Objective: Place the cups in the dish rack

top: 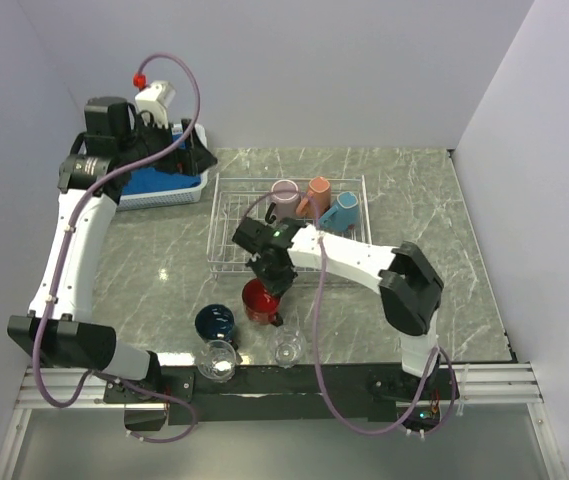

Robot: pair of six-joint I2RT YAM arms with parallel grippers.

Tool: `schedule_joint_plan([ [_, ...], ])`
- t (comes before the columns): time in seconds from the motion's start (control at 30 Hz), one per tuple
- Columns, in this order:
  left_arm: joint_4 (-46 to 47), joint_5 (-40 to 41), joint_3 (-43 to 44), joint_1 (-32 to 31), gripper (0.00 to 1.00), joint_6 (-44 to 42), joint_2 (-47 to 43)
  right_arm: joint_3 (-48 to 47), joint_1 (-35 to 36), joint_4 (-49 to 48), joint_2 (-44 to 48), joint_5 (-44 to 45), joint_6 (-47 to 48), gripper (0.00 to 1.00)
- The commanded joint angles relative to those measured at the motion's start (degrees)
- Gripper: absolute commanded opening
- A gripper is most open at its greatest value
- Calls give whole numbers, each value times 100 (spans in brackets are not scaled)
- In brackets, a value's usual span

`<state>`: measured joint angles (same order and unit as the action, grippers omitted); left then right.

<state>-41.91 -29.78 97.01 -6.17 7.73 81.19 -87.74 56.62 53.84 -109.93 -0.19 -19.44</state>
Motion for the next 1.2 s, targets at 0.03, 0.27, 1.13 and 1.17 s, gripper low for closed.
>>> schedule_joint_plan([
  [0.03,-194,-475,1404,20,96,176,397,-1602,-221,987,1342,282,11,0],
  [0.27,-169,-1415,2489,20,96,694,828,-2607,-1248,1007,2124,-638,-305,0],
  [1.13,2249,-3904,661,-323,96,3561,530,-1218,-3438,-7441,1176,-4139,-5227,0],
  [1.17,2170,-3860,679,-349,96,3499,556,-1297,-3438,-7476,1115,-4147,-5254,0],
])
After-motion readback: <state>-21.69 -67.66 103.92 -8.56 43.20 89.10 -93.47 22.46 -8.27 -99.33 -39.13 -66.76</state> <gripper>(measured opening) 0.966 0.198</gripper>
